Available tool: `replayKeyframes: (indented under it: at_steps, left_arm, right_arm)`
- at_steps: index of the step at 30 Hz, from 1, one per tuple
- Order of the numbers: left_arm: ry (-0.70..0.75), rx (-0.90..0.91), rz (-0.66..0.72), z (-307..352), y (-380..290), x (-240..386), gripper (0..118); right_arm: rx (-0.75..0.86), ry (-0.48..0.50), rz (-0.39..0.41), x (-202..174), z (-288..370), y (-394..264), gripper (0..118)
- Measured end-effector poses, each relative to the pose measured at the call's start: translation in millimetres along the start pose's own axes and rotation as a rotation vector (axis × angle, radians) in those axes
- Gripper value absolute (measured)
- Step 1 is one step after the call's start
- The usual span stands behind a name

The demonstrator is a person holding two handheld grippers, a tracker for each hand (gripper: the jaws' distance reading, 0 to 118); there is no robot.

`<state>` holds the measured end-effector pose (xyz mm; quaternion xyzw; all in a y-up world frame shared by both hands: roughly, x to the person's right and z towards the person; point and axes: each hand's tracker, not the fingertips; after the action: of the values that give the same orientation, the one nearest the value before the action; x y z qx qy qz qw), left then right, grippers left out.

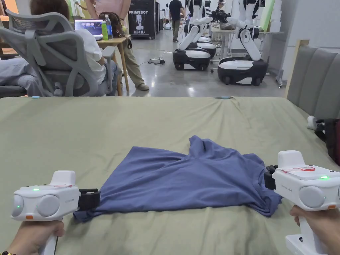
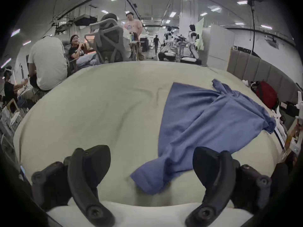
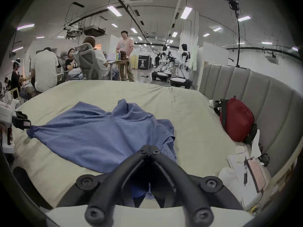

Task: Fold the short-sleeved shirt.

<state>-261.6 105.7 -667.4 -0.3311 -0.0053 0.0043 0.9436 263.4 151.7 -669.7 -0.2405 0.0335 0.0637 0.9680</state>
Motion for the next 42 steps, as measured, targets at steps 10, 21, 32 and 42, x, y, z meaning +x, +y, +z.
replayKeyframes:
  at_steps: [10,21,32,42]
  left_arm:
    - [0.000,-0.028,0.019,-0.5,-17.9,13.6,3]
    - [-0.039,0.038,-0.065,-31.3,61.7,36.2,3]
    - [-0.026,0.026,-0.026,-66.1,57.3,23.6,3]
    - [-0.017,0.029,-0.024,-72.1,57.7,24.0,3]
  right_arm:
    - [-0.050,0.013,0.032,1.0,-3.4,-2.5,0]
    - [-0.051,0.121,0.125,15.8,-127.6,104.4,118]
    - [-0.379,0.149,0.254,12.6,-310.4,119.8,87]
    - [-0.460,0.183,0.277,-2.2,-334.0,107.5,3]
